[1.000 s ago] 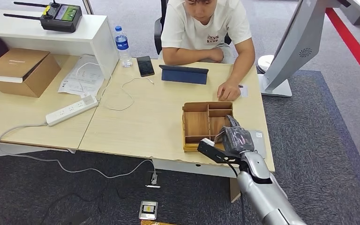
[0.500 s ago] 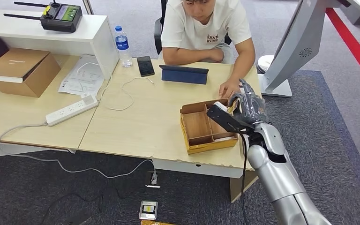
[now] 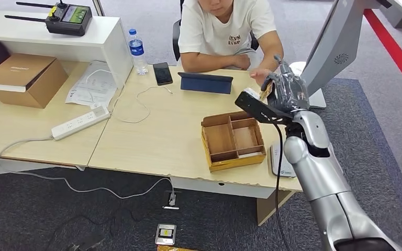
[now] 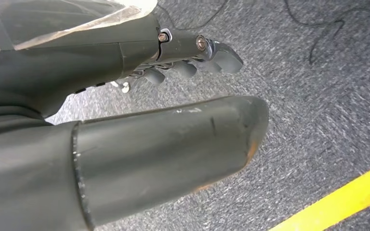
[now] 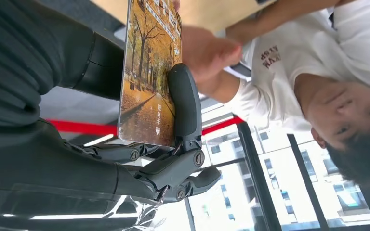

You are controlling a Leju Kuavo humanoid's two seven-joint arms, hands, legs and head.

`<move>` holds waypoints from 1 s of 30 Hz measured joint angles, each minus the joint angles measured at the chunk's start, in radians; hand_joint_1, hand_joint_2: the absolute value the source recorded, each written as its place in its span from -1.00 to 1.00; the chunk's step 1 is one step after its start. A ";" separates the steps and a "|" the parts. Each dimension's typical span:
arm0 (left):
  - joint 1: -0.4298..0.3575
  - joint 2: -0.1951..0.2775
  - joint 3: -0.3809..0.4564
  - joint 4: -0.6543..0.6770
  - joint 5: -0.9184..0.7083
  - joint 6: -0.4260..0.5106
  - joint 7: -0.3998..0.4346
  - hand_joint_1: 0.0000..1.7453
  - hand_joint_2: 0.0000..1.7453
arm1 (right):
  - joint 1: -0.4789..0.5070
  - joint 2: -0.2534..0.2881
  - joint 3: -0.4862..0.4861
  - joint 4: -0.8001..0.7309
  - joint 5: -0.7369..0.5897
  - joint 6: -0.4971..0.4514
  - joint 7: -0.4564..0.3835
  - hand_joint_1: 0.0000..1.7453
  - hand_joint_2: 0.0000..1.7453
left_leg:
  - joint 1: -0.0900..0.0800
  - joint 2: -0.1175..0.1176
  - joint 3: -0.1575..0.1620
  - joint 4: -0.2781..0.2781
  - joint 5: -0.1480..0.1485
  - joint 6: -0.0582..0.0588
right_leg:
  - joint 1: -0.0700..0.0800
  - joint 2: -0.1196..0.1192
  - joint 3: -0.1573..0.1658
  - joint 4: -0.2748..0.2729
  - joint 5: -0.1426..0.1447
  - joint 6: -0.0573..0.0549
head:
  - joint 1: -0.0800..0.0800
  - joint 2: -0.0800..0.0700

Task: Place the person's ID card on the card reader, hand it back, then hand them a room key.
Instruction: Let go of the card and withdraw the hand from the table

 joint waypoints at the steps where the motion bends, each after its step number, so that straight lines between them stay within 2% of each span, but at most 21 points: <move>1: -0.006 0.000 -0.005 0.000 -0.004 -0.004 0.000 -1.00 -1.00 | -0.035 0.003 0.000 0.037 0.009 0.001 -0.002 1.00 1.00 | 0.000 0.000 0.000 0.000 0.000 0.000 | 0.000 0.000 0.000 0.000 0.000 0.000 | 0.000 0.000; 9: -0.037 -0.004 -0.041 -0.001 -0.016 -0.022 0.003 -1.00 -1.00 | -0.274 0.035 0.003 0.266 0.037 0.066 0.022 1.00 1.00 | 0.000 0.000 -0.002 0.000 0.001 0.000 | 0.000 0.000 -0.002 0.000 0.001 0.000 | 0.000 0.000; 15: -0.042 -0.004 -0.055 -0.001 -0.005 -0.023 0.010 -1.00 -1.00 | -0.393 0.065 0.003 0.365 0.044 0.105 0.072 1.00 1.00 | 0.000 0.000 -0.002 0.000 0.001 0.000 | 0.000 0.000 -0.002 0.000 0.001 0.000 | 0.000 0.000; 24: -0.040 -0.002 -0.060 -0.001 0.007 -0.018 0.012 -1.00 -1.00 | -0.441 0.101 0.003 0.452 0.063 0.127 0.102 1.00 1.00 | 0.000 0.000 -0.002 0.000 0.001 0.000 | 0.000 0.000 -0.002 0.000 0.001 0.000 | 0.000 0.000; 28: -0.038 0.003 -0.061 -0.001 0.009 -0.016 0.012 -1.00 -1.00 | -0.441 0.111 0.004 0.473 0.071 0.126 0.102 0.82 1.00 | 0.000 0.000 -0.002 0.000 0.001 0.000 | 0.000 0.000 -0.002 0.000 0.001 0.000 | 0.000 0.000; 30: -0.038 0.004 -0.061 -0.001 0.009 -0.016 0.012 -1.00 -1.00 | -0.441 0.113 0.004 0.479 0.074 0.125 0.102 0.80 1.00 | 0.000 0.000 -0.002 0.000 0.001 0.000 | 0.000 0.000 -0.002 0.000 0.001 0.000 | 0.000 0.000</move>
